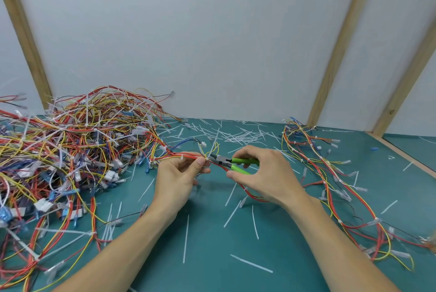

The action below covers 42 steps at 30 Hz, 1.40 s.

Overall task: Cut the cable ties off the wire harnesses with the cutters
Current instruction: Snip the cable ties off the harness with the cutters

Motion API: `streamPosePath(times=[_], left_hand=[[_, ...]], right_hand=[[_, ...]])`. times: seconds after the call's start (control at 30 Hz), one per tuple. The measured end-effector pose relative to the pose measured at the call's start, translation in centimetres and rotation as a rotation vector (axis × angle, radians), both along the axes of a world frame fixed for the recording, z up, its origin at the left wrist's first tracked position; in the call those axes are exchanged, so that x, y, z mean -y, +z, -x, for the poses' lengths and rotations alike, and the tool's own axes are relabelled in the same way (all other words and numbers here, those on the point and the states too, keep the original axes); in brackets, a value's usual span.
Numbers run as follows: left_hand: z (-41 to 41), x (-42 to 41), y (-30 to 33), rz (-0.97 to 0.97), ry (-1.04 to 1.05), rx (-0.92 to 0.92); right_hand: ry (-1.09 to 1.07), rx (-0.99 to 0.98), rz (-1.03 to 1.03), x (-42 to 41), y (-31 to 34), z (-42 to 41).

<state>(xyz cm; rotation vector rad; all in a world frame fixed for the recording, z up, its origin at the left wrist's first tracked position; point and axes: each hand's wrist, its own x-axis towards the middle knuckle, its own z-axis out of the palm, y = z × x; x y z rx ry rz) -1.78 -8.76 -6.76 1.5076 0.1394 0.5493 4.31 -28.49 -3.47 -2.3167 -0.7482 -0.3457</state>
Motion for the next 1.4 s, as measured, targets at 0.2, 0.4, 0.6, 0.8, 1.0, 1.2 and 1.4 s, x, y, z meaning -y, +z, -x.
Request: streamPosePath(times=[0.2, 0.4, 0.6, 0.8, 1.0, 1.2, 1.4], left_hand=[[0.1, 0.0, 0.0, -0.003, -0.006, 0.001], [0.1, 0.1, 0.0, -0.045, 0.010, -0.003], [0.1, 0.2, -0.1, -0.063, 0.020, -0.016], [0.1, 0.2, -0.2, -0.073, 0.024, -0.021], [0.0, 0.2, -0.2, -0.070, 0.025, -0.010], [0.0, -0.1, 0.1, -0.014, 0.045, -0.011], [0.1, -0.1, 0.2, 0.001, 0.058, -0.032]], right_hand=[[0.004, 0.019, -0.006, 0.0, 0.0, 0.1], [0.002, 0.017, -0.009, 0.0, 0.0, -0.1], [0.042, -0.011, -0.027, -0.1, -0.1, -0.1], [0.037, -0.079, -0.064, -0.3, -0.3, -0.1], [0.052, -0.128, -0.102, -0.3, -0.5, -0.3], [-0.019, -0.197, -0.442, -0.6, -0.3, -0.4], [-0.066, -0.375, -0.726, -0.5, 0.4, -0.7]])
